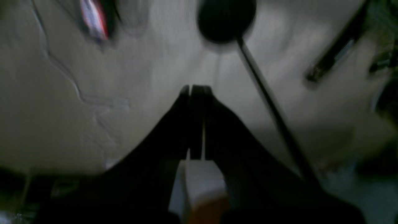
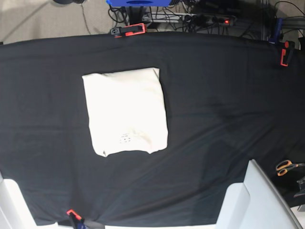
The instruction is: Fold the T-shirt properly
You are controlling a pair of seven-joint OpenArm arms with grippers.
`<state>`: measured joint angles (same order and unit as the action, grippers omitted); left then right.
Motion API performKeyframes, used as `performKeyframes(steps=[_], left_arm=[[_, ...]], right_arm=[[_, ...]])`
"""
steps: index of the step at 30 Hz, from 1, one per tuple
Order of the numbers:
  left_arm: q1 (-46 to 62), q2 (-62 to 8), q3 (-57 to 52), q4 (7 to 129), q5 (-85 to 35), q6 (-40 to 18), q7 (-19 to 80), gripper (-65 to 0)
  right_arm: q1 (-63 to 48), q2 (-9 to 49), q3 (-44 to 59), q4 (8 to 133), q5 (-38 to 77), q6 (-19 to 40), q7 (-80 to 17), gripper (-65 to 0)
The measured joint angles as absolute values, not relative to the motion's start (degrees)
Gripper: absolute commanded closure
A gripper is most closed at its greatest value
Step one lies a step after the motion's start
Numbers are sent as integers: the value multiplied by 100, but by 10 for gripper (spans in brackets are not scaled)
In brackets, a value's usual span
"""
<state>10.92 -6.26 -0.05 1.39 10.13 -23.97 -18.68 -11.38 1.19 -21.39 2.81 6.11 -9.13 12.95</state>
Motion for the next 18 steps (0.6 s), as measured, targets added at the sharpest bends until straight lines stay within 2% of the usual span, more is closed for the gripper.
performKeyframes(steps=[3, 10, 18], left_arm=[[792, -617, -5, 137, 1007, -2296, -2128, 0], [707, -602, 45, 102, 1033, -913, -2075, 0], [440, -622, 47, 110, 1046, -851, -2121, 0]], right_arm=[[-1033, 95, -2139, 301, 600, -937, 1970, -6], [-1070, 123, -2139, 272, 600, -956, 1651, -6], [-1017, 318, -2139, 456, 602, -961, 1673, -6]])
